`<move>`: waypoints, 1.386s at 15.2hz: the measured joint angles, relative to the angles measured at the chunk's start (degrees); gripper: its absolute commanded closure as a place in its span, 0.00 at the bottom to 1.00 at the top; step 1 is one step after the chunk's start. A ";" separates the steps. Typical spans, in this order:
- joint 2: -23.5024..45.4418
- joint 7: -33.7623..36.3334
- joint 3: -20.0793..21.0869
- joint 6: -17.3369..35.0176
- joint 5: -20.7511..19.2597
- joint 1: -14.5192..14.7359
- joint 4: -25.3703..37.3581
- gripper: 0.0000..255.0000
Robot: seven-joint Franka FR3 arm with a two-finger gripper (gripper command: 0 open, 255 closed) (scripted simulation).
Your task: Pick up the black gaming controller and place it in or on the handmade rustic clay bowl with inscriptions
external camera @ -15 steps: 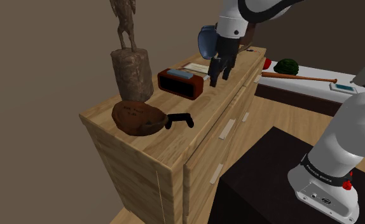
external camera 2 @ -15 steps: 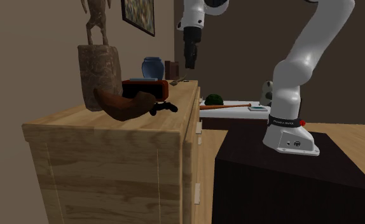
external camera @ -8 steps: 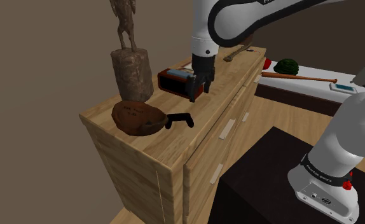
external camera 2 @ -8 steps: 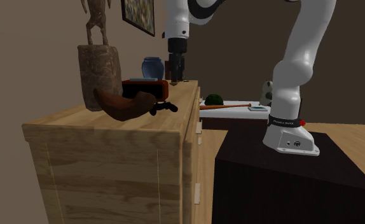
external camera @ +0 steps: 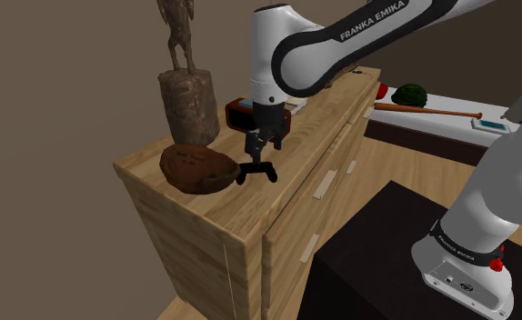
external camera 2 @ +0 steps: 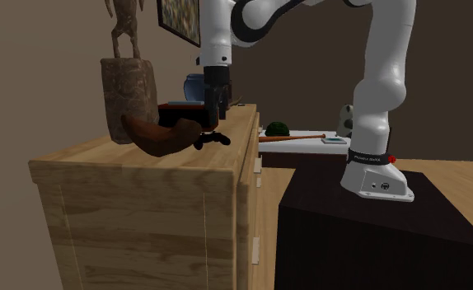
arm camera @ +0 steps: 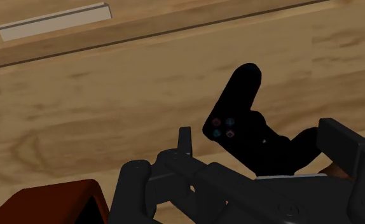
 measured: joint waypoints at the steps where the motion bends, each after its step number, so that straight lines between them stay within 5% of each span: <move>1: 0.44 0.20 0.06 0.84 -0.19 0.03 -0.44 0.00; 10: 1.80 0.73 0.22 3.47 -0.78 0.11 -1.79 0.00; 11: 1.80 0.73 0.22 3.47 -0.78 0.11 -1.79 1.00; 21: 1.50 0.84 0.24 3.43 -0.87 0.13 -1.19 1.00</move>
